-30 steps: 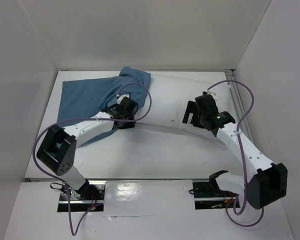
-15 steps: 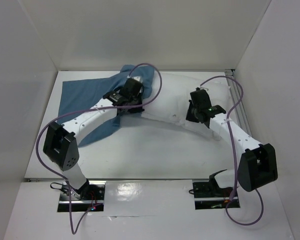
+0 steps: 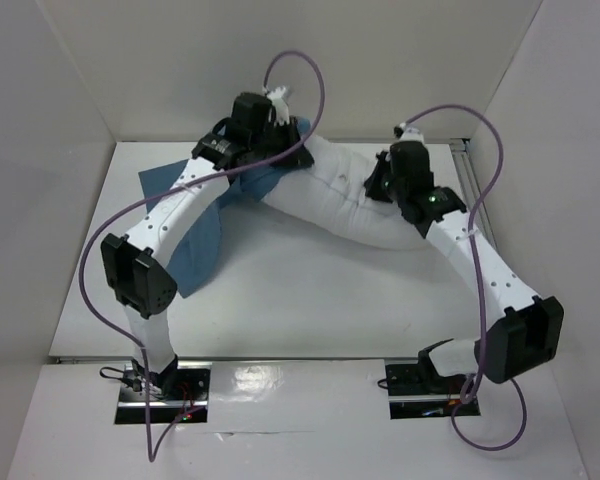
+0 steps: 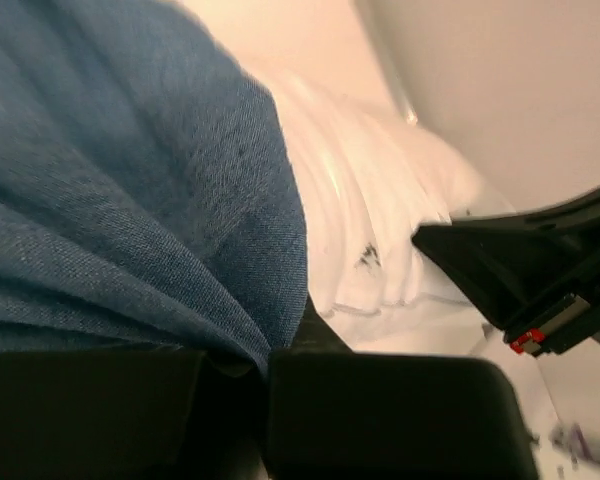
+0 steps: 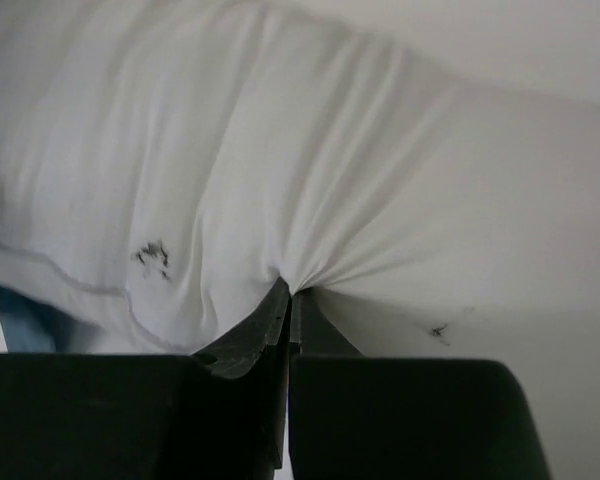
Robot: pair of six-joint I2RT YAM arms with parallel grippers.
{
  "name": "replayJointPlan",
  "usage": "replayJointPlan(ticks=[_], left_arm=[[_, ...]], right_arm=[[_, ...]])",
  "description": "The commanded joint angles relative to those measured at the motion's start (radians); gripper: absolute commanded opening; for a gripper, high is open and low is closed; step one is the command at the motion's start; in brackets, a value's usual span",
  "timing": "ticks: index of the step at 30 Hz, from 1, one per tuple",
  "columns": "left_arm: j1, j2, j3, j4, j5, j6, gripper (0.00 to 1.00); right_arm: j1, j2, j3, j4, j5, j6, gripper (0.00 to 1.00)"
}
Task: Put the pillow into the pillowcase
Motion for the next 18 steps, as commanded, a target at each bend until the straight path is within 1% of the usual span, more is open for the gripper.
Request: replayJointPlan(ticks=[1,2,3,5,6,8,9,10,11,12,14,15,16,17,18], left_arm=[[-0.068,-0.09,-0.294,0.122,0.256,-0.06,0.0],[-0.083,-0.113,-0.425,0.148,0.29,-0.071,0.0],[-0.106,-0.158,-0.481,0.159,0.301,-0.071,0.0],[-0.138,-0.204,-0.61,0.159,0.313,-0.071,0.0],[-0.138,-0.228,-0.639,0.159,0.313,-0.071,0.0],[-0.149,-0.299,-0.69,0.103,0.301,-0.057,0.18],[-0.158,-0.32,-0.69,0.081,0.287,-0.057,0.31],[-0.158,-0.354,-0.699,0.055,0.287,-0.04,0.64],[-0.158,-0.368,-0.69,0.03,0.275,-0.02,0.75],[-0.158,-0.377,-0.677,-0.024,0.264,-0.009,0.8],[-0.158,-0.377,-0.634,-0.082,0.255,0.009,0.87],[-0.158,-0.377,-0.57,-0.111,0.255,0.038,0.89],[-0.158,-0.377,-0.53,-0.176,0.255,0.055,0.89],[-0.158,-0.359,-0.49,-0.209,0.255,0.079,0.87],[-0.158,-0.335,-0.413,-0.238,0.279,0.149,0.77]], right_arm=[[0.111,-0.081,-0.197,0.102,-0.092,0.069,0.0],[0.137,-0.103,-0.248,0.111,-0.092,0.098,0.0],[0.138,-0.15,-0.343,0.111,-0.083,0.11,0.0],[0.168,-0.219,-0.446,0.111,-0.083,0.142,0.0],[0.168,-0.242,-0.472,0.111,-0.083,0.142,0.0],[0.199,-0.281,-0.506,0.101,-0.083,0.153,0.0],[0.199,-0.307,-0.515,0.087,-0.071,0.153,0.0],[0.213,-0.316,-0.525,0.087,-0.071,0.153,0.0],[0.225,-0.316,-0.525,0.076,-0.061,0.153,0.0],[0.225,-0.325,-0.525,0.062,-0.061,0.139,0.0],[0.239,-0.325,-0.515,0.047,-0.032,0.127,0.0],[0.25,-0.325,-0.505,0.033,-0.019,0.127,0.0],[0.25,-0.325,-0.493,0.009,0.003,0.112,0.0],[0.25,-0.325,-0.492,-0.007,0.017,0.112,0.05],[0.25,-0.325,-0.477,-0.023,0.034,0.103,0.12]])
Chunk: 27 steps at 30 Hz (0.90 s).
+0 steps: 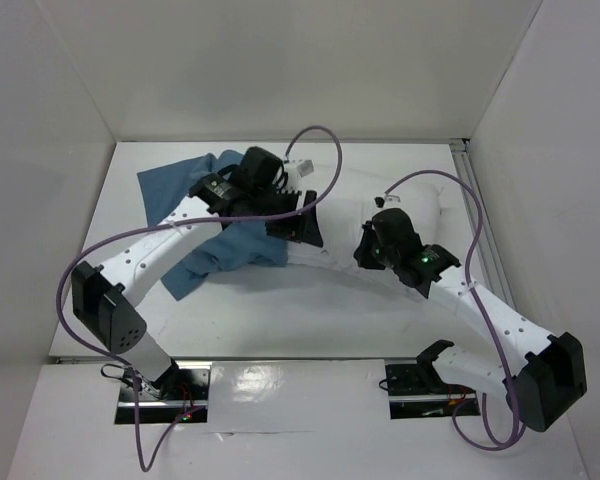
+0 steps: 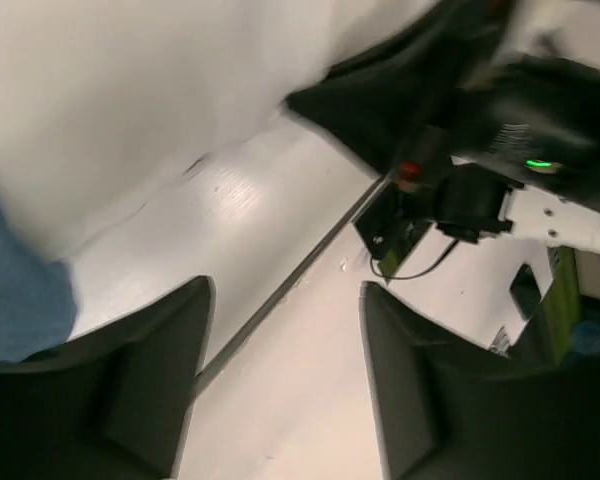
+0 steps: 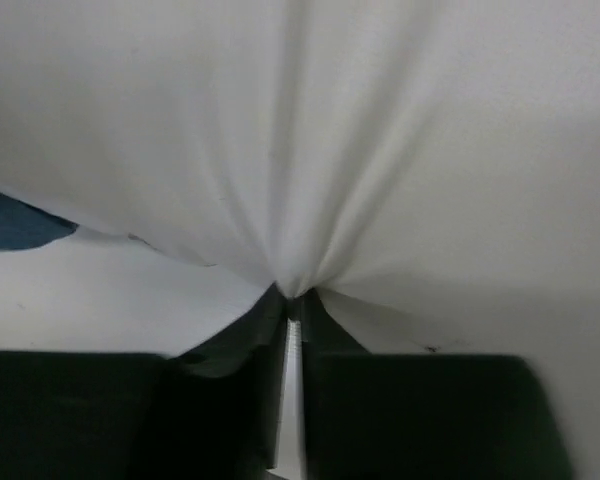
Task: Put the pillow into the pillowcase
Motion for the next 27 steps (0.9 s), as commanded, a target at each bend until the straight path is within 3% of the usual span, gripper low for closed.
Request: replayJointPlan(ticks=[1,3,4,5,7,9,10,11,12,15,18,22,27], left_arm=[[-0.009,0.005,0.18,-0.101,0.077,0.155,0.69],[-0.009,0.04,0.254,-0.191,0.06,0.214,0.49],[-0.009,0.081,0.323,-0.217,0.017,0.253,0.27],[0.002,0.105,0.357,-0.243,-0.001,0.268,0.12],[0.026,0.154,0.434,-0.274,-0.055,0.268,0.02],[0.046,0.169,0.467,-0.259,-0.124,0.236,0.09],[0.064,0.169,0.496,-0.22,-0.216,0.201,0.18],[0.065,0.194,0.513,-0.201,-0.27,0.183,0.28],[0.077,0.209,0.535,-0.187,-0.329,0.167,0.55],[0.088,0.305,0.633,-0.15,-0.54,0.14,0.79],[0.098,0.408,0.757,-0.152,-0.679,0.131,0.82],[0.098,0.533,0.839,-0.126,-0.857,0.154,0.82],[0.127,0.645,0.848,-0.075,-0.871,0.206,0.85]], right_arm=[[0.018,-0.016,0.062,-0.035,0.056,-0.023,0.31],[0.018,-0.025,0.088,-0.06,0.085,-0.036,0.56],[0.027,-0.034,0.115,-0.093,0.108,-0.036,0.66],[0.027,-0.034,0.134,-0.113,0.151,-0.036,0.74],[0.027,-0.034,0.19,-0.161,0.183,-0.036,0.78],[0.027,-0.044,0.223,-0.181,0.24,-0.036,0.82],[0.027,-0.044,0.257,-0.19,0.261,-0.027,0.83],[0.027,-0.053,0.275,-0.19,0.315,-0.027,0.84],[0.027,-0.053,0.293,-0.204,0.347,-0.017,0.85],[0.004,0.007,0.382,-0.251,0.456,0.009,0.91],[-0.083,0.077,0.442,-0.262,0.44,0.009,0.94],[-0.264,0.108,0.442,-0.247,0.254,-0.048,0.95],[-0.543,0.143,0.386,-0.225,0.026,-0.088,0.97]])
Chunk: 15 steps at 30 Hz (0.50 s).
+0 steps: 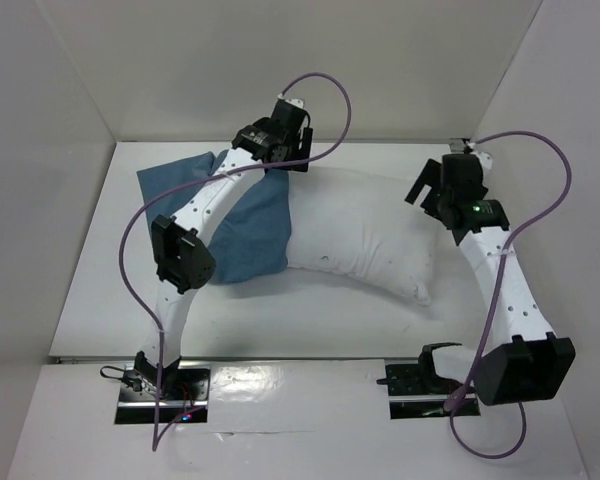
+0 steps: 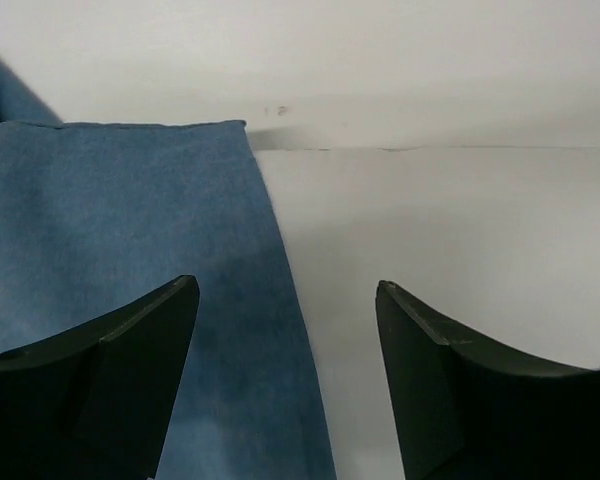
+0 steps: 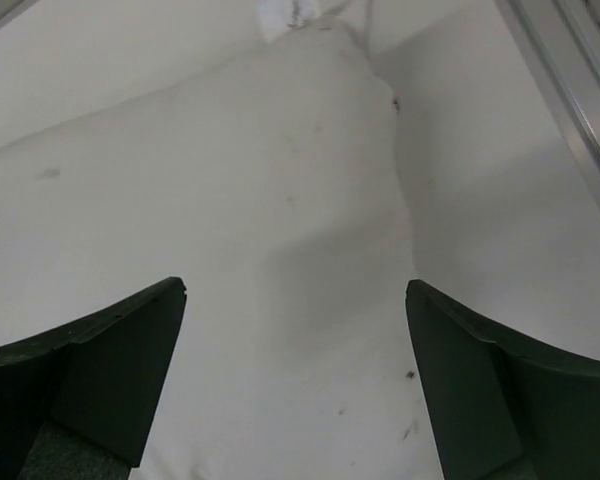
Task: Put the pillow into the pillowcase
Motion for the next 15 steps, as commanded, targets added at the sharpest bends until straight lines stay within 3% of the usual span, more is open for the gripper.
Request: replayJointPlan(ticks=[1,3,4,7,8,10,12,15], left_arm=[[0.019,0.067,0.048,0.044,-0.085,0.049,0.85],[0.045,0.096,0.072,0.011,-0.085,0.04,0.84],[0.054,0.107,0.072,0.011,-0.044,0.029,0.76],[0.082,0.107,0.061,0.011,0.024,0.02,0.44],[0.092,0.107,0.061,0.011,0.048,0.009,0.22],[0.092,0.098,0.071,0.034,0.071,0.0,0.07],[0.102,0.066,0.071,0.052,0.114,-0.009,0.0],[0.102,0.027,0.06,0.08,0.167,-0.035,0.0]], right_arm=[[-0.138,0.02,-0.028,-0.003,-0.223,-0.049,0.99],[-0.215,0.034,-0.062,0.02,-0.281,-0.061,1.0],[-0.241,0.046,-0.076,0.02,-0.318,-0.061,1.0],[-0.241,0.086,-0.132,0.062,-0.319,-0.07,1.0],[-0.227,0.097,-0.148,0.077,-0.3,-0.07,1.0],[-0.18,0.133,-0.175,0.112,-0.288,-0.07,0.98],[-0.146,0.153,-0.185,0.138,-0.311,-0.061,0.93],[-0.115,0.175,-0.171,0.171,-0.343,-0.052,0.47]])
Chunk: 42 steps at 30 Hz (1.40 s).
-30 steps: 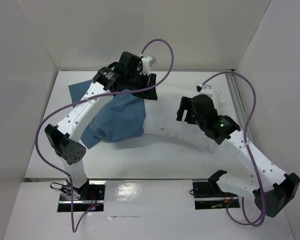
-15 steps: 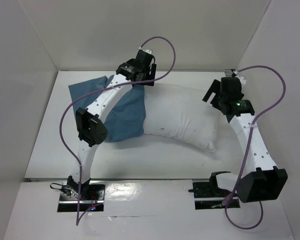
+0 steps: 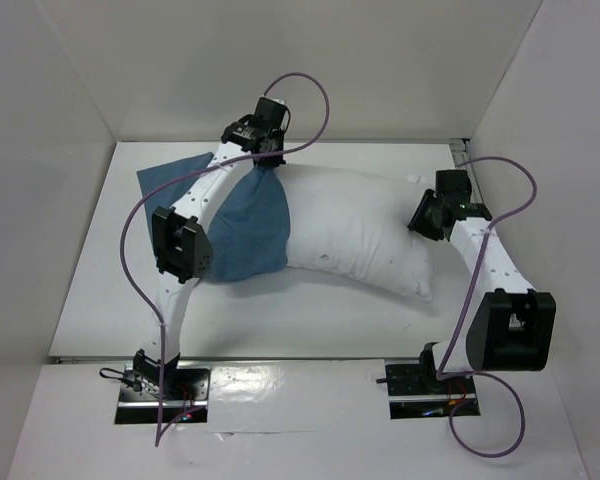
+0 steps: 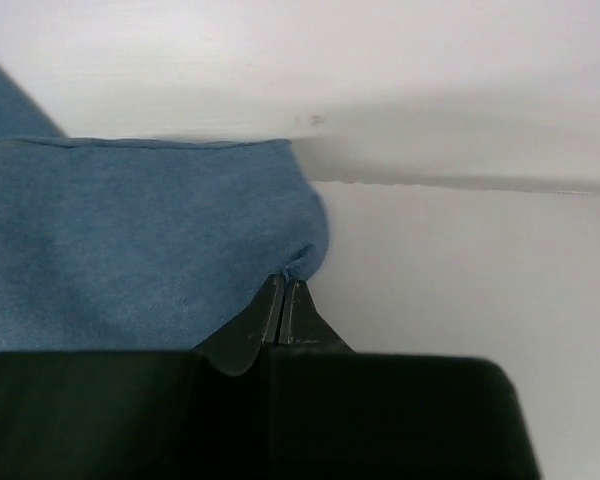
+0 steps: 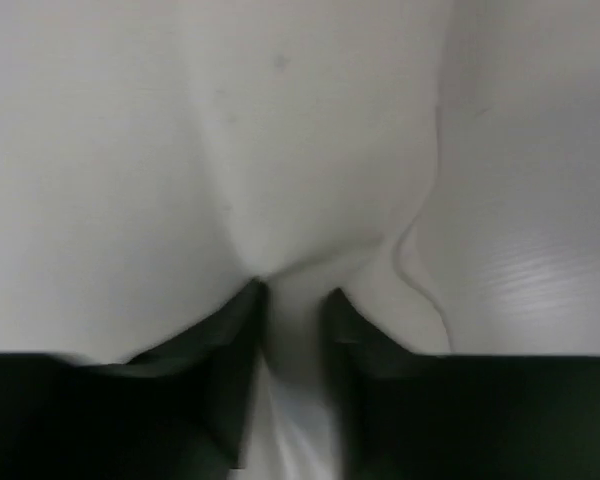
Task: Put the pillow into the pillowcase
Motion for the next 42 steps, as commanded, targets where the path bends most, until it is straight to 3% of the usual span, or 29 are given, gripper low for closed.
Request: replayJointPlan(ticks=[1,2,3,4,10,15,19,21,24,28,32,35,40,42], left_arm=[[-0.006,-0.115,0.017,0.066,0.129,-0.046,0.0],[-0.006,-0.129,0.017,0.066,0.157,-0.057,0.0],[-0.006,-0.147,-0.001,0.099,0.198,-0.075,0.0],[-0.006,-0.166,-0.041,0.124,0.33,-0.085,0.0],[-0.16,-0.213,-0.053,0.146,0.514,-0.121,0.0],[-0.193,-0.244,0.014,0.212,0.697,-0.201,0.0],[-0.25,-0.328,0.025,0.253,0.697,-0.236,0.0],[-0.334,-0.391,-0.082,0.265,0.578,-0.236,0.0],[-0.368,-0.401,-0.197,0.281,0.45,-0.238,0.0],[-0.358,-0.274,-0.196,0.281,0.416,-0.224,0.0],[-0.358,-0.122,-0.066,0.238,0.459,-0.204,0.01],[-0.358,-0.105,-0.004,0.215,0.517,-0.18,0.15],[-0.358,-0.254,-0.067,0.18,0.394,-0.071,0.9],[-0.358,-0.317,-0.099,0.164,0.33,-0.042,0.99]], right_arm=[[0.066,0.009,0.006,0.094,-0.065,-0.001,0.27],[0.083,-0.003,0.006,0.094,-0.05,-0.001,0.0],[0.104,-0.014,0.006,0.111,-0.029,-0.001,0.0],[0.158,-0.024,0.006,0.122,-0.004,-0.011,0.0],[0.29,-0.11,-0.031,0.271,-0.021,-0.009,0.0],[0.401,-0.204,0.091,0.329,0.037,0.003,0.0],[0.425,-0.288,0.187,0.32,0.06,0.003,0.0],[0.434,-0.343,0.187,0.297,0.1,0.003,0.0],[0.434,-0.411,0.127,0.259,0.191,0.022,0.0],[0.416,-0.422,-0.012,0.187,0.18,0.045,0.0],[0.395,-0.422,-0.169,0.176,0.16,0.101,0.0],[0.367,-0.406,-0.209,0.199,0.142,0.126,0.0],[0.304,-0.334,-0.171,0.222,0.096,0.126,0.0],[0.284,-0.282,-0.139,0.233,0.059,0.126,0.0]])
